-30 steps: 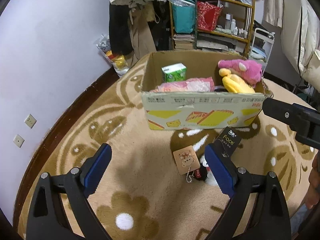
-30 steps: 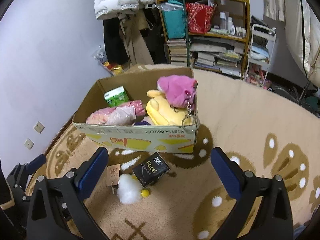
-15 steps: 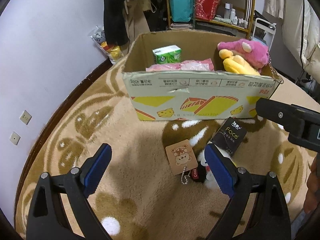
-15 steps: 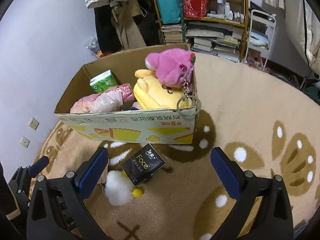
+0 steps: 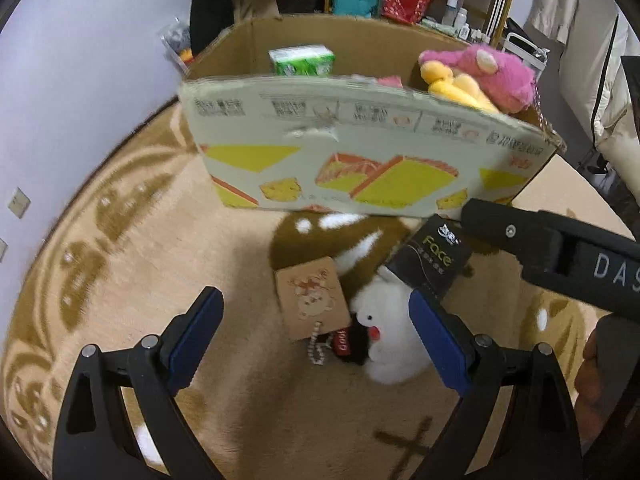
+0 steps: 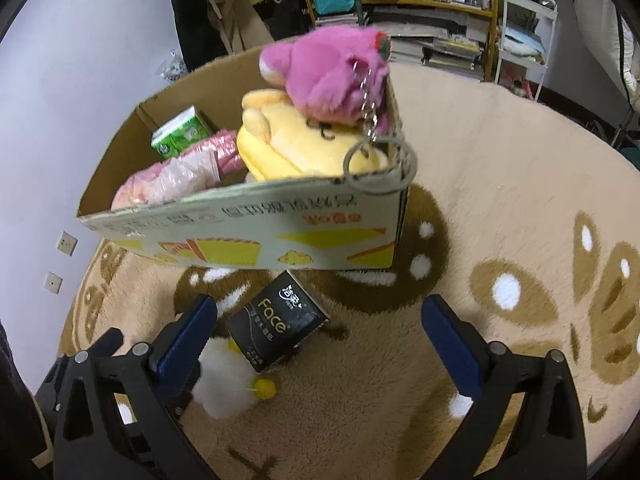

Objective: Organize soft objects
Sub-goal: 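Withdraw both grippers from the box toward the white plush and black tissue pack, then grasp the white fluffy plush with the left gripper while the right grasps the black Face tissue pack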

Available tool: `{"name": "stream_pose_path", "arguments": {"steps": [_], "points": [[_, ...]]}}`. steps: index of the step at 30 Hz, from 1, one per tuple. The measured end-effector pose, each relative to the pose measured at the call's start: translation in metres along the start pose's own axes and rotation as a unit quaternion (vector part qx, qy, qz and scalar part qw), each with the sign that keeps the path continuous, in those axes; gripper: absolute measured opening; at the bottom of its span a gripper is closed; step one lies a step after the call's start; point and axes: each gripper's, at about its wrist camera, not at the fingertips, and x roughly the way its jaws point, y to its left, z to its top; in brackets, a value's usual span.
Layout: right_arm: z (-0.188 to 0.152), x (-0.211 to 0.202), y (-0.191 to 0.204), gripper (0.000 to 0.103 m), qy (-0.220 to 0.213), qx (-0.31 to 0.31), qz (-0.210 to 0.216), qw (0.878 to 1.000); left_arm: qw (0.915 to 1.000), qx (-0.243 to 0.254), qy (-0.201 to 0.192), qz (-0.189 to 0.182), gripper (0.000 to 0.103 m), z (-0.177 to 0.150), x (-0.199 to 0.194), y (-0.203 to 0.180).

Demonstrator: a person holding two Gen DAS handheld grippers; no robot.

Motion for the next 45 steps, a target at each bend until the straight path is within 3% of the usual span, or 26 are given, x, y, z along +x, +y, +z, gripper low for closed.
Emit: {"name": "stream_pose_path", "arguments": {"steps": [17,23,29,32,35,37,39,41,45], "points": [[0.000,0.013,-0.008,0.103,0.026,0.017,0.010,0.999,0.9978,0.057,0.031,-0.016,0.093,-0.011,0.021,-0.030],[-0.001,0.017,-0.011,0.103,0.036,0.021,0.016,0.999,0.9989,0.025,0.038,0.006,0.093,-0.016,0.031,-0.026],[-0.004,0.021,-0.007,0.103,0.029,0.011,0.018,0.999,0.9991,0.015,0.040,-0.005,0.086,-0.015,0.034,-0.020],[-0.005,0.027,-0.004,0.103,0.039,0.003,0.020,0.999,0.9993,0.024,0.029,-0.004,0.078,-0.011,0.034,-0.019],[-0.006,0.034,-0.002,0.103,0.045,0.002,0.016,0.999,0.9993,0.012,0.032,-0.014,0.051,-0.011,0.035,-0.015],[-0.007,0.036,-0.002,0.103,0.049,0.005,0.021,0.999,0.9993,0.004,0.030,-0.021,0.048,-0.011,0.037,-0.004],[-0.007,0.038,-0.002,0.103,0.052,0.003,0.022,0.998,0.9995,-0.004,0.029,-0.015,0.029,-0.009,0.037,0.005],[-0.008,0.040,0.000,0.103,0.055,0.000,0.023,0.998,0.9995,-0.009,0.029,-0.011,0.023,-0.007,0.039,0.018],[-0.011,0.048,0.009,0.103,0.063,-0.011,0.021,0.998,0.9993,-0.015,0.031,-0.016,0.021,-0.006,0.037,0.027]]}}
